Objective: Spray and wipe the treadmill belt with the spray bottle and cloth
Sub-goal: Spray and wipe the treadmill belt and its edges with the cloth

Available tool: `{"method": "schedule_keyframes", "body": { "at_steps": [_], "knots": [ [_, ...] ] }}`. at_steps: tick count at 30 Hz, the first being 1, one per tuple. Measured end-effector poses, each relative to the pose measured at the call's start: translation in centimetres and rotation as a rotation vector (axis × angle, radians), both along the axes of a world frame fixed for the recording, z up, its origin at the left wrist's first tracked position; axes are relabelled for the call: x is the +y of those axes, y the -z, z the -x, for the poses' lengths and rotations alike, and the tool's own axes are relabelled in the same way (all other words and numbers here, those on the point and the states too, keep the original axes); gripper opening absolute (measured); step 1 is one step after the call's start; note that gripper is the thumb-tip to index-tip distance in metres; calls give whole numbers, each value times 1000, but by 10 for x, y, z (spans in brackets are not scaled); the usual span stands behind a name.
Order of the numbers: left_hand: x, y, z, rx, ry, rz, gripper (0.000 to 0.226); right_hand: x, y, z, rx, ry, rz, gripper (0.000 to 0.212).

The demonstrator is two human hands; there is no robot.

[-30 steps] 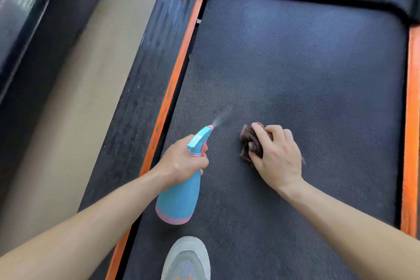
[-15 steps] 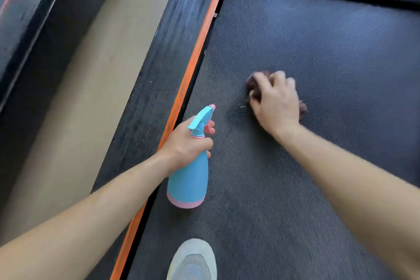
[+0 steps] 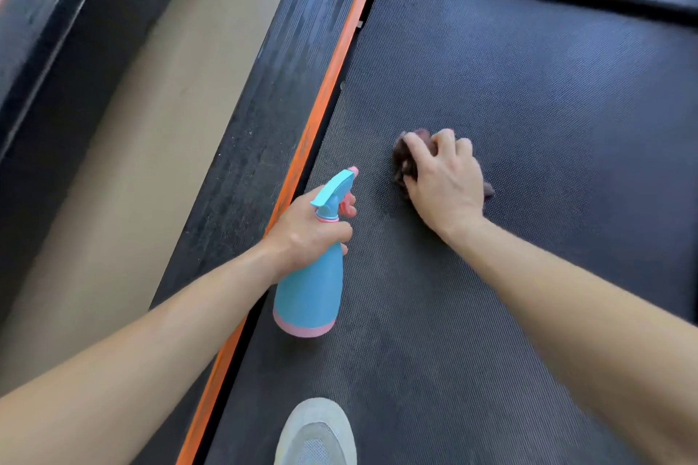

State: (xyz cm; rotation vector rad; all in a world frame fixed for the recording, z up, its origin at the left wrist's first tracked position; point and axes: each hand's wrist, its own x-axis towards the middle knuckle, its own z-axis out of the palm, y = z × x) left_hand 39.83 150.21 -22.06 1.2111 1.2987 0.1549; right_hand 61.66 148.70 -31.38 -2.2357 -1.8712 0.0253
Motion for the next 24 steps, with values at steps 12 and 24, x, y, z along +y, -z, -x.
{"method": "schedule_keyframes", "body": {
  "at_steps": [12,24],
  "knots": [
    [2,-1,11,61,-4,7,26,11,-1,3,-16,-111,24,46],
    [7,0,11,65,-48,23,31,16,4,7,-29,-210,-24,44]
  ]
}}
